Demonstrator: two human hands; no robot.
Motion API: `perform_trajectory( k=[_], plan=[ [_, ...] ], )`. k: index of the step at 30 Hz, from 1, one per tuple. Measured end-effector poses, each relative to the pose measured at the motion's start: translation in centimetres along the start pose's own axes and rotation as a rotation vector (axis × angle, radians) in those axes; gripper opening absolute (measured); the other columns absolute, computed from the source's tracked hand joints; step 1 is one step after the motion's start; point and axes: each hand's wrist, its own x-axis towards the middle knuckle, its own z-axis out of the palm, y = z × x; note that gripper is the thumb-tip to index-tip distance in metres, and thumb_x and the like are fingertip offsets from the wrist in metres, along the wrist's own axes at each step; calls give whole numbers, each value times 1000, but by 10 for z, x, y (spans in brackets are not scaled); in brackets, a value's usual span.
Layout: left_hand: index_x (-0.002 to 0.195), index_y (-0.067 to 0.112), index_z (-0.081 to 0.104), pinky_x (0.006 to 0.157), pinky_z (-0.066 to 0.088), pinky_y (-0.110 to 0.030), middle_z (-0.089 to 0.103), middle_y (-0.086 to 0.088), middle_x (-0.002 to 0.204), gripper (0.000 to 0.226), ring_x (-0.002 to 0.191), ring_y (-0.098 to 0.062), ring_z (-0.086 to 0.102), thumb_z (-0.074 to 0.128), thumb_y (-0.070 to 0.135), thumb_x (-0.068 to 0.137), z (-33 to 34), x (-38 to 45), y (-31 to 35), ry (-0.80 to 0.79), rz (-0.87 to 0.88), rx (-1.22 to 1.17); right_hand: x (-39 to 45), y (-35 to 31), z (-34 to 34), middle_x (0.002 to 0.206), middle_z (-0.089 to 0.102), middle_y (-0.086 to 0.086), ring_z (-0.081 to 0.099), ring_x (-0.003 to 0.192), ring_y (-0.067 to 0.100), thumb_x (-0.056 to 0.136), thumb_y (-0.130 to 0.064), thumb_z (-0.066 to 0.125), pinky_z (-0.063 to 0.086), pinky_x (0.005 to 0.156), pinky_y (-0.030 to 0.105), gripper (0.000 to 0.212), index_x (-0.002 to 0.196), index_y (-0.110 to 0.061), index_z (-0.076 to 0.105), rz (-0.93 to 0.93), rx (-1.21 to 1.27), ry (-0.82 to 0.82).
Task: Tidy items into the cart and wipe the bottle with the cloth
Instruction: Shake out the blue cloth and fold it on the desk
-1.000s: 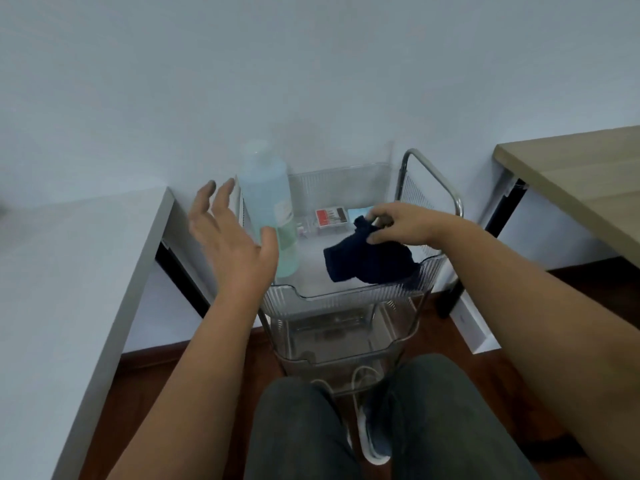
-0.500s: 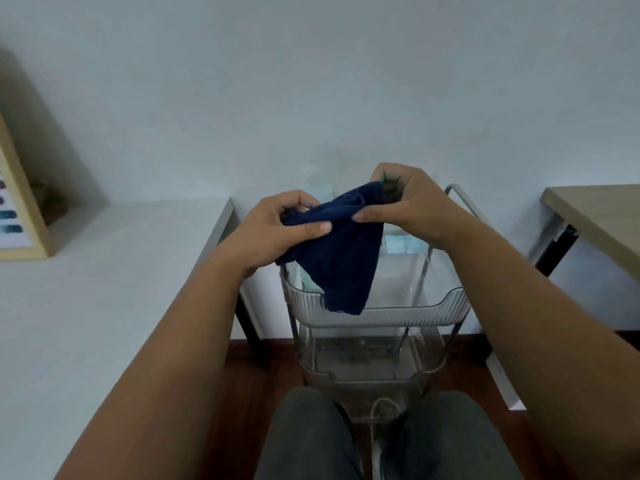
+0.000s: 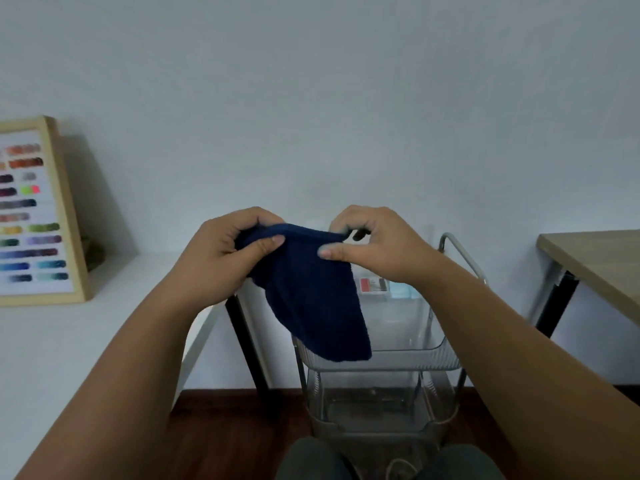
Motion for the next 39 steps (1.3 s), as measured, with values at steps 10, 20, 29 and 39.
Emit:
perform_trajectory(
  k=[10,20,29,39],
  plan=[
    [65,20,51,48,41,-21,55,3,60,51,54,-11,51,85,57,54,-49,-15,27,30,-54,68,4,-30,25,73,69,2,63,66,14,75,-35,78,52,60,28,12,77,-24,73,15,447,-124],
    [76,22,56,55,38,-24,54,-3,78,20,67,-15,50,69,37,80,-105,-84,56,88,-282,-277,-22,14,57,91,76,0,71,85,18,80,-35,75,55,72,28,21,93,-20,76,226,124,-643],
    [84,15,55,58,55,-23,69,-1,78,20,67,-11,66,65,32,89,-176,-156,56,429,-82,-413,19,-38,65,86,74,5,67,73,17,60,-24,84,53,65,28,32,90,-15,77,125,970,-315],
    [76,25,58,60,50,-28,62,5,73,19,63,-10,59,72,21,87,-253,-199,22,1043,-389,16,115,-115,155,66,65,-3,53,46,10,84,-31,72,44,43,18,16,71,-22,69,311,853,-229]
  ],
)
